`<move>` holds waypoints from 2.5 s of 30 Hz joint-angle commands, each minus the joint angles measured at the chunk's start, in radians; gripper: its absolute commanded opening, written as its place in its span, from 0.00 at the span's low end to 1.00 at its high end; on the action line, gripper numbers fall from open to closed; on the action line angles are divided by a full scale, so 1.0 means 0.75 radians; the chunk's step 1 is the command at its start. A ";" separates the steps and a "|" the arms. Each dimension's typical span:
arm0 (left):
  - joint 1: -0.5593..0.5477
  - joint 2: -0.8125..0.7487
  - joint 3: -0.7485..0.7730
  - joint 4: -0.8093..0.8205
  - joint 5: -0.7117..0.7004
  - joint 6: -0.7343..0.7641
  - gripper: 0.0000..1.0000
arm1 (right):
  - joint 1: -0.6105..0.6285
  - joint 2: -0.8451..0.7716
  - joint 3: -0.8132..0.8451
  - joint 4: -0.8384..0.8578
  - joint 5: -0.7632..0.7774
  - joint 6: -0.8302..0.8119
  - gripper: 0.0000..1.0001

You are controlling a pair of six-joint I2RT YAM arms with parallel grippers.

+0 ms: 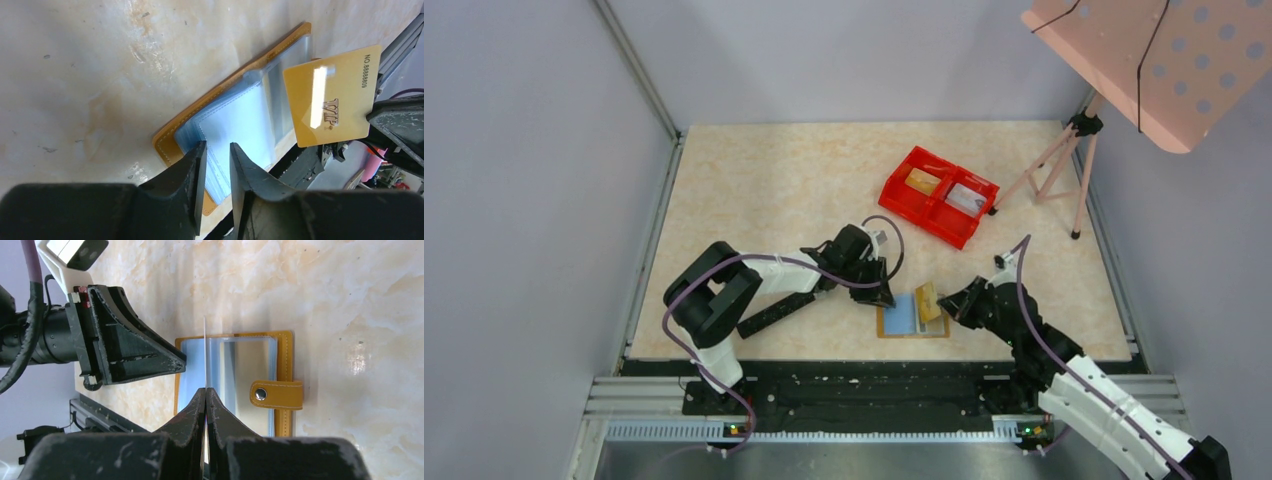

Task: Take the credit cards out of the card holder
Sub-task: Remove the credit card from the card holder, then place the credit card in the storage box.

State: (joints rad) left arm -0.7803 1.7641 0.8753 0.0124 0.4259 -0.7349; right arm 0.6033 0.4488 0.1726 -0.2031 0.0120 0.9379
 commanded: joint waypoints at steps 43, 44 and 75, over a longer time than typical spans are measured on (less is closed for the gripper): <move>0.159 -0.394 0.098 -0.163 0.550 0.377 0.41 | -0.018 0.385 0.237 0.572 -0.672 -0.252 0.00; 0.158 -0.401 0.088 -0.153 0.558 0.363 0.31 | -0.019 0.385 0.239 0.573 -0.664 -0.247 0.00; 0.168 -0.664 -0.038 0.180 0.301 -0.062 0.00 | -0.019 0.291 0.016 0.917 -0.533 0.074 0.41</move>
State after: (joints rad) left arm -0.6571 1.3029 0.8600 0.0677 0.6800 -0.7429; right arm 0.5987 0.6605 0.1829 0.3710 -0.3695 0.9817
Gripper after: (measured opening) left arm 0.010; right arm 0.465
